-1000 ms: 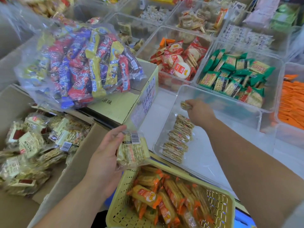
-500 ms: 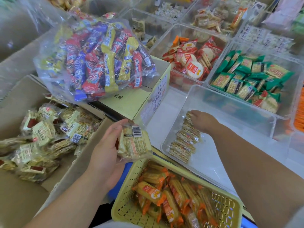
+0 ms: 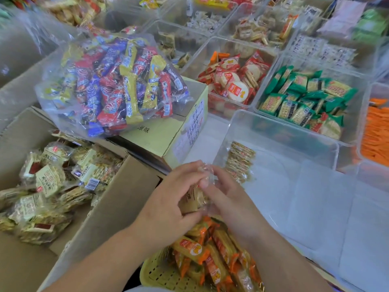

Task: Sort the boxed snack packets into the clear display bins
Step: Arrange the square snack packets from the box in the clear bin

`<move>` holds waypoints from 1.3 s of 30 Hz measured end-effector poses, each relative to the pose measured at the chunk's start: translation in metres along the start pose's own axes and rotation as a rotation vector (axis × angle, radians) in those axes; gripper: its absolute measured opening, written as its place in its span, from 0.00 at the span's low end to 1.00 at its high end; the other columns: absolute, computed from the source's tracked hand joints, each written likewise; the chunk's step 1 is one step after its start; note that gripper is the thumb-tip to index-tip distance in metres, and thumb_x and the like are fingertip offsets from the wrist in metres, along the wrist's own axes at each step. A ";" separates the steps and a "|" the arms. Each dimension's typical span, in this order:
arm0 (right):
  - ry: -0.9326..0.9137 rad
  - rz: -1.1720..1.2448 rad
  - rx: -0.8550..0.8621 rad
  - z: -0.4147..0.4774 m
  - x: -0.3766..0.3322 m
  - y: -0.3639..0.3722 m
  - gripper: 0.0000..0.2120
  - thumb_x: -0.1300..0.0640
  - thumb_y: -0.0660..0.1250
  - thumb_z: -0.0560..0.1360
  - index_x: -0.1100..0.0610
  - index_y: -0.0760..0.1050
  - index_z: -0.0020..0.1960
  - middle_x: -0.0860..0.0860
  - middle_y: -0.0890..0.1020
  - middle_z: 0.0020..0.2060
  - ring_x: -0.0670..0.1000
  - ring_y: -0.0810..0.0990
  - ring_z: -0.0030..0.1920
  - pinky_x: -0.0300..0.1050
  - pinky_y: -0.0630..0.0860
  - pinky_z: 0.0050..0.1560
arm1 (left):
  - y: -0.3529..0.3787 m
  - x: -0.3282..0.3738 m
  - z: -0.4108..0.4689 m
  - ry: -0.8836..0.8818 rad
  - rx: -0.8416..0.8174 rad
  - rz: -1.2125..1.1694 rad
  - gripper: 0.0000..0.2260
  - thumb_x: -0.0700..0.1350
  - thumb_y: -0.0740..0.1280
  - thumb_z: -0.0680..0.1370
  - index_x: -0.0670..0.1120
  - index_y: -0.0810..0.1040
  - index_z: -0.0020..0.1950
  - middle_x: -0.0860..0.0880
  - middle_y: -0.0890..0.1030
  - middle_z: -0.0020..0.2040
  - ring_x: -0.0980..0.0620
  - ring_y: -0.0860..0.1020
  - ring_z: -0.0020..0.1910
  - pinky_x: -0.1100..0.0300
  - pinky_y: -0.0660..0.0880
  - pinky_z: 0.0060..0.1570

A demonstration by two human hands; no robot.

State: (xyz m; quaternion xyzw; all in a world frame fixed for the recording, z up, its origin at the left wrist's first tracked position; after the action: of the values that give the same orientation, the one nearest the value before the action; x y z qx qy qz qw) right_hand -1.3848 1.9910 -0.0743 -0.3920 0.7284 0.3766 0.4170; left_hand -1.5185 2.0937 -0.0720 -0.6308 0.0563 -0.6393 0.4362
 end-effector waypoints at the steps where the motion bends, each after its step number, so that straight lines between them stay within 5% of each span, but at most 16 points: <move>1: 0.013 0.044 0.041 -0.001 0.002 0.000 0.14 0.52 0.69 0.80 0.44 0.76 0.65 0.62 0.81 0.52 0.54 0.82 0.45 0.60 0.81 0.47 | -0.001 0.001 -0.001 -0.005 0.024 0.011 0.34 0.44 0.81 0.67 0.53 0.73 0.72 0.55 0.70 0.75 0.57 0.68 0.75 0.65 0.64 0.73; 4: 0.079 0.242 0.123 -0.003 0.008 -0.006 0.16 0.63 0.67 0.79 0.48 0.79 0.62 0.68 0.80 0.56 0.63 0.79 0.49 0.75 0.72 0.57 | -0.006 0.002 -0.003 -0.104 0.055 0.093 0.42 0.61 0.81 0.61 0.61 0.69 0.73 0.60 0.66 0.76 0.59 0.64 0.77 0.68 0.61 0.74; 7: 0.072 0.363 0.093 -0.007 0.011 -0.013 0.19 0.61 0.67 0.74 0.50 0.79 0.63 0.64 0.83 0.56 0.62 0.81 0.51 0.65 0.77 0.55 | -0.009 0.003 -0.003 -0.265 0.031 0.077 0.47 0.68 0.79 0.57 0.68 0.64 0.73 0.70 0.64 0.74 0.65 0.63 0.75 0.66 0.63 0.70; 10: 0.034 0.441 0.053 -0.013 0.013 -0.021 0.20 0.62 0.68 0.74 0.53 0.78 0.65 0.61 0.84 0.58 0.60 0.83 0.54 0.64 0.78 0.57 | -0.004 0.002 0.001 -0.539 0.069 -0.346 0.42 0.62 0.82 0.59 0.74 0.67 0.69 0.61 0.77 0.67 0.58 0.77 0.65 0.57 0.75 0.62; 13: -0.022 0.432 0.105 -0.018 0.019 -0.026 0.22 0.60 0.69 0.77 0.50 0.74 0.69 0.56 0.83 0.60 0.60 0.83 0.58 0.65 0.78 0.59 | 0.005 0.001 0.009 -0.732 0.104 -0.679 0.37 0.49 0.84 0.65 0.59 0.74 0.71 0.45 0.86 0.55 0.47 0.86 0.52 0.54 0.82 0.47; 15: -0.071 0.308 0.184 -0.022 0.022 -0.033 0.27 0.59 0.68 0.75 0.43 0.70 0.72 0.47 0.82 0.62 0.52 0.83 0.61 0.50 0.82 0.52 | 0.009 0.002 0.018 -0.786 0.158 -0.821 0.31 0.43 0.79 0.66 0.51 0.76 0.68 0.42 0.87 0.49 0.47 0.86 0.43 0.58 0.81 0.35; 17: -0.176 0.030 0.222 -0.028 0.024 -0.044 0.35 0.61 0.61 0.72 0.39 0.63 0.76 0.40 0.76 0.68 0.42 0.77 0.66 0.38 0.79 0.55 | 0.014 0.003 0.028 -0.834 0.203 -0.908 0.27 0.42 0.75 0.66 0.48 0.77 0.65 0.43 0.88 0.45 0.47 0.86 0.39 0.57 0.82 0.32; 20: -0.409 -0.584 0.231 -0.028 0.020 -0.062 0.39 0.69 0.67 0.73 0.44 0.62 0.78 0.43 0.61 0.79 0.45 0.60 0.78 0.46 0.66 0.73 | 0.024 0.006 0.044 -0.889 0.125 -0.953 0.23 0.41 0.73 0.68 0.45 0.77 0.62 0.43 0.88 0.44 0.48 0.85 0.34 0.59 0.80 0.28; 23: -0.633 -0.924 0.234 -0.013 0.014 -0.084 0.30 0.69 0.77 0.69 0.53 0.78 0.68 0.51 0.72 0.73 0.54 0.66 0.76 0.51 0.65 0.74 | 0.036 0.005 0.057 -0.934 -0.064 -0.820 0.12 0.41 0.69 0.80 0.46 0.80 0.63 0.45 0.88 0.45 0.48 0.85 0.37 0.58 0.79 0.32; 25: -0.673 -1.022 0.253 -0.003 0.007 -0.098 0.22 0.66 0.78 0.68 0.56 0.82 0.62 0.50 0.82 0.62 0.54 0.76 0.68 0.50 0.72 0.67 | 0.040 -0.002 0.062 -0.878 -0.111 -0.611 0.11 0.48 0.62 0.85 0.53 0.82 0.62 0.48 0.86 0.53 0.46 0.85 0.50 0.57 0.78 0.44; 27: -0.643 -1.079 0.345 0.009 -0.001 -0.116 0.14 0.60 0.77 0.71 0.56 0.83 0.56 0.52 0.86 0.49 0.56 0.82 0.54 0.49 0.78 0.53 | 0.040 -0.016 0.063 -0.690 -0.103 -0.206 0.13 0.55 0.58 0.85 0.57 0.78 0.66 0.53 0.81 0.64 0.50 0.78 0.64 0.57 0.74 0.58; 30: -0.477 -1.107 0.521 0.040 -0.011 -0.145 0.06 0.55 0.73 0.76 0.54 0.82 0.52 0.52 0.80 0.41 0.57 0.79 0.40 0.48 0.75 0.38 | 0.046 -0.032 0.057 -0.538 -0.287 0.264 0.33 0.62 0.63 0.81 0.52 0.59 0.82 0.52 0.70 0.76 0.49 0.68 0.74 0.50 0.68 0.72; 33: -0.294 -1.135 0.620 0.089 -0.010 -0.174 0.07 0.51 0.69 0.78 0.52 0.82 0.53 0.50 0.72 0.42 0.55 0.74 0.37 0.44 0.66 0.36 | 0.058 -0.049 0.046 -0.600 -0.524 0.342 0.44 0.66 0.66 0.78 0.56 0.43 0.84 0.52 0.67 0.79 0.50 0.69 0.75 0.54 0.70 0.69; 36: -0.112 -1.194 0.599 0.135 0.000 -0.190 0.08 0.50 0.68 0.79 0.51 0.82 0.55 0.50 0.69 0.46 0.53 0.71 0.40 0.43 0.64 0.41 | 0.064 -0.059 0.043 -0.573 -0.552 0.365 0.44 0.68 0.63 0.78 0.58 0.41 0.83 0.56 0.73 0.74 0.54 0.74 0.69 0.59 0.73 0.63; 39: 0.037 -1.251 0.461 0.168 0.020 -0.195 0.11 0.51 0.66 0.80 0.54 0.81 0.58 0.54 0.77 0.52 0.56 0.75 0.47 0.44 0.67 0.44 | 0.063 -0.060 0.043 -0.543 -0.550 0.398 0.42 0.69 0.60 0.78 0.59 0.39 0.83 0.58 0.76 0.70 0.57 0.76 0.62 0.63 0.72 0.53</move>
State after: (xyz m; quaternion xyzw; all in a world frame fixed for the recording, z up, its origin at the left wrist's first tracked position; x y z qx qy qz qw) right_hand -1.1661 2.0531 -0.1976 -0.6480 0.4325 -0.1085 0.6175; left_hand -1.4619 2.1133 -0.1477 -0.8457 0.2280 -0.3148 0.3657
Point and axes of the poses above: each hand's wrist, its own z-axis towards the middle knuckle, its own y-axis out of the palm, x = y × z, the point moved 1 cm from there along z, towards the middle knuckle
